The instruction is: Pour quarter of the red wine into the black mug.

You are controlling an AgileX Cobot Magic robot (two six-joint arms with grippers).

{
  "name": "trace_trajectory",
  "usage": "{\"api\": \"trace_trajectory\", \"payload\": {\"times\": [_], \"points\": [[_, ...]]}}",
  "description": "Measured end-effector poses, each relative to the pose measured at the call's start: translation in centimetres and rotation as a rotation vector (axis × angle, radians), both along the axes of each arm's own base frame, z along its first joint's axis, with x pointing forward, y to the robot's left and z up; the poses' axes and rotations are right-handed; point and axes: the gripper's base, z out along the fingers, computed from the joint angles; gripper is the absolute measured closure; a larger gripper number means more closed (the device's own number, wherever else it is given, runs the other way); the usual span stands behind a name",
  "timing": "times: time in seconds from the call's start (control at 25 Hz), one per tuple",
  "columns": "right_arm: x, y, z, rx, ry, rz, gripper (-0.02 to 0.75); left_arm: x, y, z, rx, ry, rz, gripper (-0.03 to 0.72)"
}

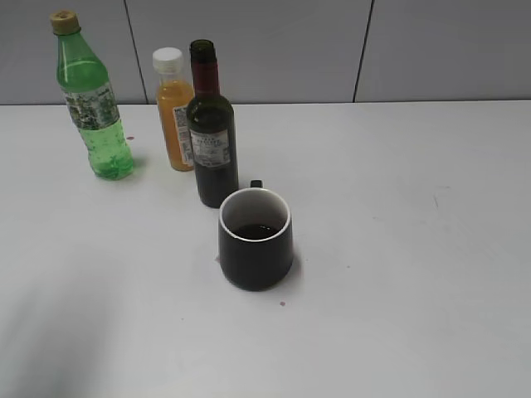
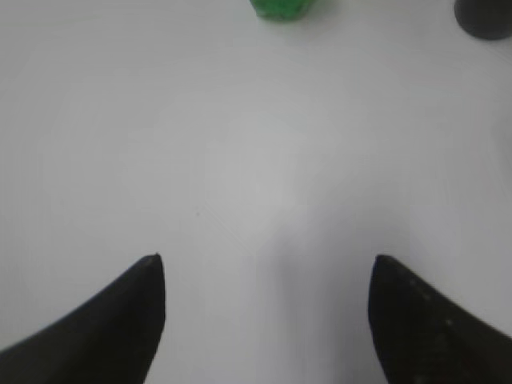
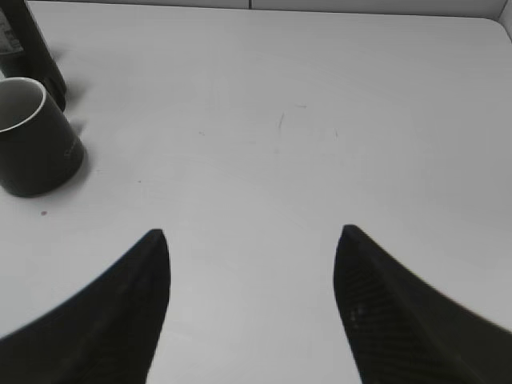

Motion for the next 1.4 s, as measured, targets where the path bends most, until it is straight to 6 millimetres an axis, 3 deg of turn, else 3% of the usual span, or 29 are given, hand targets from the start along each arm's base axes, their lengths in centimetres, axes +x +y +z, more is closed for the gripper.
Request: {"api": "trace_trajectory", "payload": {"times": [0.36,0.64,1.0,1.4], "points": [[0.0,0.0,0.0,0.0,0.0,0.0,0.244,-3.3,4.1,-2.3,-0.074,0.11,0.149,0.099],[0.0,0.0,0.0,0.0,0.0,0.0,0.244,-7.9,5.0,-4.0,-0.12,0.137,0.188,0.099],[0.0,0.0,0.0,0.0,0.0,0.0,0.244,-13.4,5.2,-4.5,-0.142,-0.03,0.172,0.099],[0.0,0.0,0.0,0.0,0.0,0.0,0.244,-16.3,5.4,-4.5,-0.165,-0.277,0.16,0.099]]}}
